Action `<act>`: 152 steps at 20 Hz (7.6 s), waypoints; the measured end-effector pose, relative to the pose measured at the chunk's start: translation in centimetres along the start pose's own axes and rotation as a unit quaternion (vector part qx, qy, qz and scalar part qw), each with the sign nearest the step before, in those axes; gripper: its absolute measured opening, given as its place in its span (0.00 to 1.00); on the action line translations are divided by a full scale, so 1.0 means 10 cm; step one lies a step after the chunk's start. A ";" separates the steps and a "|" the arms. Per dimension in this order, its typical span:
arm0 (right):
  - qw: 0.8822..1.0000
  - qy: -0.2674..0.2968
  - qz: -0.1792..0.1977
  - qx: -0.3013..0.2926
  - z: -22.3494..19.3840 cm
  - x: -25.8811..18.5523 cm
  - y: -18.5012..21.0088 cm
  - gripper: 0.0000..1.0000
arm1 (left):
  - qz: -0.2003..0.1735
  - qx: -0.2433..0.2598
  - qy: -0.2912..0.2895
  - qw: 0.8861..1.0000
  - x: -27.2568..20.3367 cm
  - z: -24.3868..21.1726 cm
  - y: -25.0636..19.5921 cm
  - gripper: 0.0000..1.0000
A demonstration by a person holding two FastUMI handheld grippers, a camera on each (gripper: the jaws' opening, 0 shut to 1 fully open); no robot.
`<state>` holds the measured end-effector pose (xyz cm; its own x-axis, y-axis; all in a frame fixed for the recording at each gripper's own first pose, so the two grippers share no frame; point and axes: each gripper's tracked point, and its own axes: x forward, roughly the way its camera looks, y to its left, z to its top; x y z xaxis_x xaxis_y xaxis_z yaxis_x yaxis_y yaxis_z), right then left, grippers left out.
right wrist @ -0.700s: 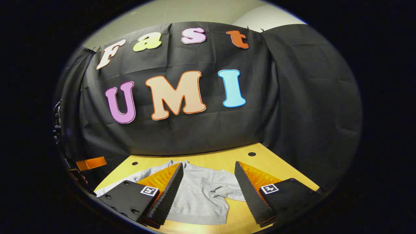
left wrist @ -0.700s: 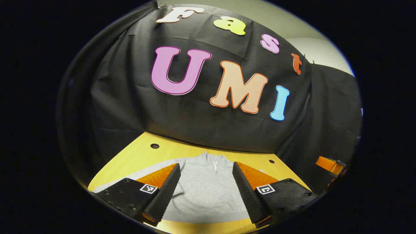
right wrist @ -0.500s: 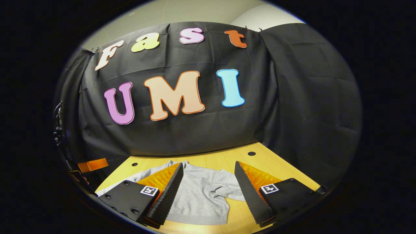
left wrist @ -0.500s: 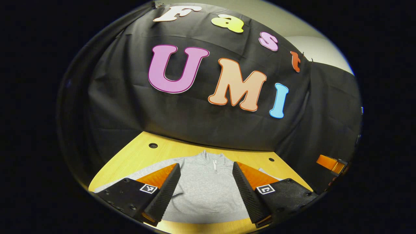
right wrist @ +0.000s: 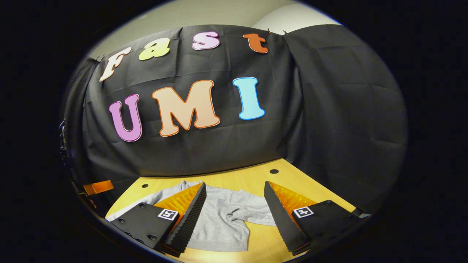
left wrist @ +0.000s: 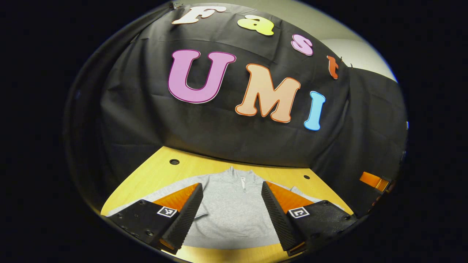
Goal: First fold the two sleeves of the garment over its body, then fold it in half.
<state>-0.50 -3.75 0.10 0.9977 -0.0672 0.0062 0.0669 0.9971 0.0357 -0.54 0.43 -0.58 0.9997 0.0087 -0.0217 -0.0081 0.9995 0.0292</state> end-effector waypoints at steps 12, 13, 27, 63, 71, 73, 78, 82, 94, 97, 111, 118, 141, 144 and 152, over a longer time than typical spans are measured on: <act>0.995 0.002 -0.097 0.006 0.00 -0.01 -1.03 0.98 | 0.022 0.004 -0.007 1.000 -0.21 -0.07 0.07 0.94; 0.994 0.005 -0.110 0.005 -0.02 -0.02 -1.17 1.00 | 0.025 0.005 -0.005 1.000 -0.22 -0.09 0.08 0.94; 0.971 0.093 -0.218 0.016 -1.14 0.28 -2.59 0.98 | 0.054 0.023 0.020 0.998 -0.27 -0.32 0.08 0.94; 0.927 0.289 -0.231 0.060 -2.57 0.71 -3.01 0.07 | 0.105 0.005 0.045 0.993 -0.10 -0.50 0.27 0.94; 0.948 0.255 -0.179 0.064 -2.23 0.90 -2.24 0.07 | 0.104 0.003 0.051 0.993 -0.16 -0.54 0.39 0.94; 0.954 0.247 -0.155 0.070 -2.14 0.99 -1.96 0.07 | 0.105 0.003 0.051 0.993 -0.18 -0.54 0.44 0.94; 0.966 0.230 -0.102 0.064 -1.89 1.18 -1.33 0.07 | 0.113 0.015 0.058 0.992 -0.26 -0.59 0.61 0.94; 0.971 0.225 -0.046 0.061 -1.71 1.33 -0.68 0.07 | 0.119 0.007 0.063 0.991 -0.32 -0.65 0.73 0.94; 0.965 0.201 0.161 0.048 -1.31 1.60 1.70 0.06 | 0.157 -0.011 0.074 0.985 -0.64 -0.82 1.28 0.94; 0.955 0.202 0.212 0.037 -1.33 1.56 2.32 0.06 | 0.169 -0.025 0.078 0.982 -0.74 -0.91 1.45 0.94; 0.920 0.260 0.290 -0.045 -2.29 1.70 4.23 0.07 | 0.226 -0.066 0.120 0.964 -1.16 -1.53 2.33 0.94; 0.909 0.295 0.288 -0.061 -2.21 1.83 4.47 0.11 | 0.274 -0.062 0.148 0.948 -1.21 -1.87 2.86 0.95; 0.928 0.230 0.289 -0.052 -1.03 1.38 3.51 0.94 | 0.285 -0.047 0.197 0.937 -1.05 -2.37 3.21 0.51; 0.935 0.226 0.267 -0.062 -0.96 1.32 3.17 0.94 | 0.294 -0.041 0.211 0.931 -1.03 -2.39 3.19 0.16; 0.951 0.229 0.202 -0.052 -0.84 1.20 2.31 0.94 | 0.294 -0.059 0.229 0.926 -0.94 -2.37 3.07 0.01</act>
<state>13.05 18.75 -7.38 0.8398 0.3205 -0.4383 -0.3460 0.9380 0.0229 -10.69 31.71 -23.18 0.7077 0.5366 -0.4596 -0.5772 0.8143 0.0620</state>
